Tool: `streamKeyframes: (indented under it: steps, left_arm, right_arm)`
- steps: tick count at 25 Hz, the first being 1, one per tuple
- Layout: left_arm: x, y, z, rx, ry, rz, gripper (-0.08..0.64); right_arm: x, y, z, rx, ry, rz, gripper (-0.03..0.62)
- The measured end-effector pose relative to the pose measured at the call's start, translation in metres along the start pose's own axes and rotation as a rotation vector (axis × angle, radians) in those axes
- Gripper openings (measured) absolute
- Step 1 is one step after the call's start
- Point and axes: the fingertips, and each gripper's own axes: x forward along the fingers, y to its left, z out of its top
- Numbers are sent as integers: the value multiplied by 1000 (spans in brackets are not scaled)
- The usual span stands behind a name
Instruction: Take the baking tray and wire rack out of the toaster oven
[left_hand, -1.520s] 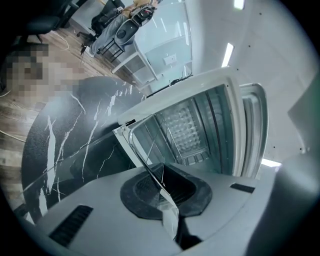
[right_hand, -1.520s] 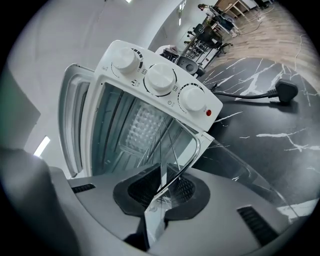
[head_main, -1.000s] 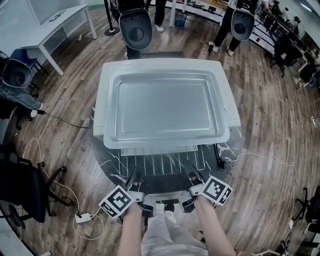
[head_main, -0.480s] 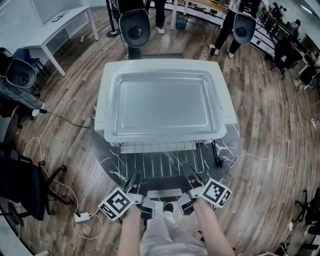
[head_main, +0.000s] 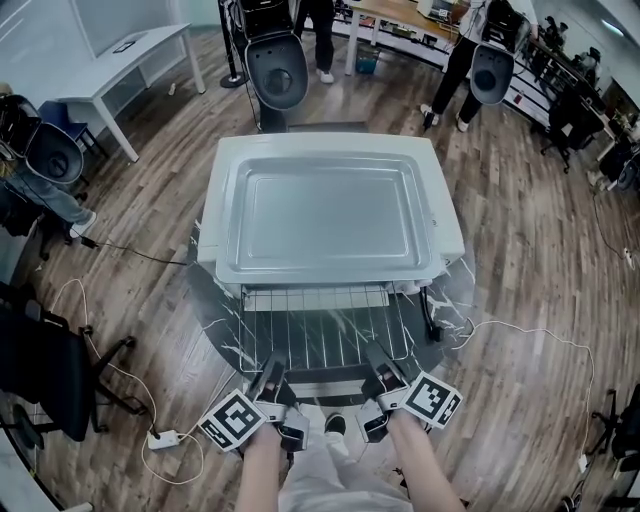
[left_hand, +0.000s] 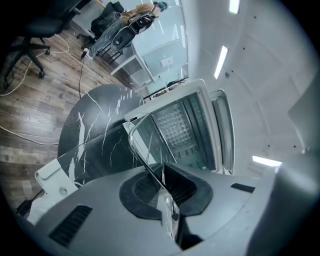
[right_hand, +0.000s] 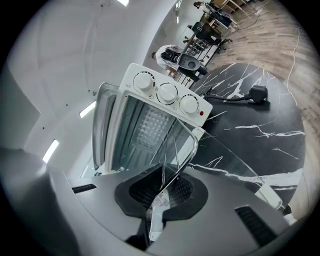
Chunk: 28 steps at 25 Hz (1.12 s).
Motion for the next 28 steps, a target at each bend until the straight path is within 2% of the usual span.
streamKeyframes:
  steps: [5,10,14,19,28]
  left_arm:
    - [-9,-5,-5,-1,-8,-28,11]
    - [-23,-7,-14,11,-6,-53,8]
    - [-35,-6,-20,4,-6,-46,8]
    - [-47,-18,-24,-2,-8,-76,8]
    - [-82,-40,-33,9,-11,-75,8]
  right_arm:
    - [-10,2,-2,4,4,15,12]
    - [-23,11,-5,-31,-1,53,8]
    - [-34,10,-10,-25,4,60,6]
    - [-47,13,-14,-1,12,67,6]
    - [-82,41,-17,-23,5,105,5]
